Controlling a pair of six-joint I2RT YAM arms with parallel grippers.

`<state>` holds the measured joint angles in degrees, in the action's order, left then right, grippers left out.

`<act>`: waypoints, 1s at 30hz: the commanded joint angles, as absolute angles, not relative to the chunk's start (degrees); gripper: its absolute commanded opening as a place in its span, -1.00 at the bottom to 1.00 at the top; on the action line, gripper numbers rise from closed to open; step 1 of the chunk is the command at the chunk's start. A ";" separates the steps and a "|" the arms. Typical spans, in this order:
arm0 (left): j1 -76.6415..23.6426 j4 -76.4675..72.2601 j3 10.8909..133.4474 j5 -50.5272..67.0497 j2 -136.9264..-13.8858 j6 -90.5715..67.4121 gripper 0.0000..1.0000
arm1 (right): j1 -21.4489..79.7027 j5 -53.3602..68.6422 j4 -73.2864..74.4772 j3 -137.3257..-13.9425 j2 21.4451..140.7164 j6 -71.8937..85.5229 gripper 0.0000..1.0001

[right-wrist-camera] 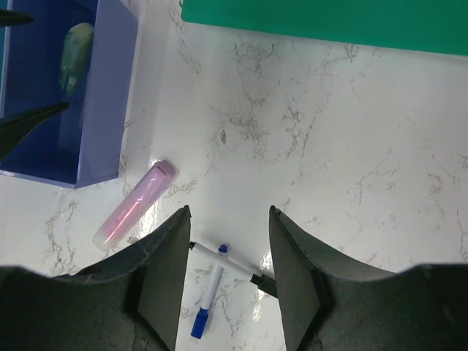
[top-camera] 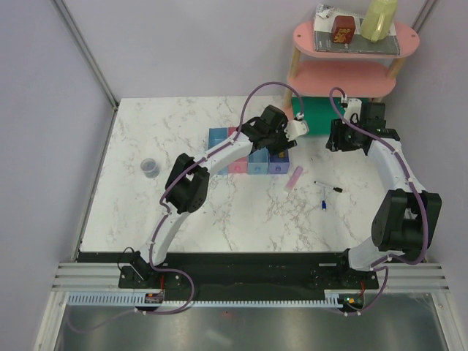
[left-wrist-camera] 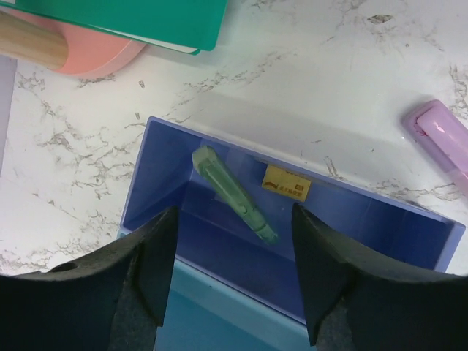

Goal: Sort the stationery into containers
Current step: Place the stationery in the storage box, then pick up the pen from the center of the board.

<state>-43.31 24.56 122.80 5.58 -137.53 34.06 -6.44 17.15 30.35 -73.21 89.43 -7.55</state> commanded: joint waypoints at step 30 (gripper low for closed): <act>-35.52 38.76 81.93 -1.58 -87.46 28.74 0.70 | -6.33 12.05 46.41 -65.05 94.04 -36.73 0.09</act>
<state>-39.33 33.74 88.25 -1.52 -90.67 30.85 -6.44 15.03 44.40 -66.94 94.37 -31.11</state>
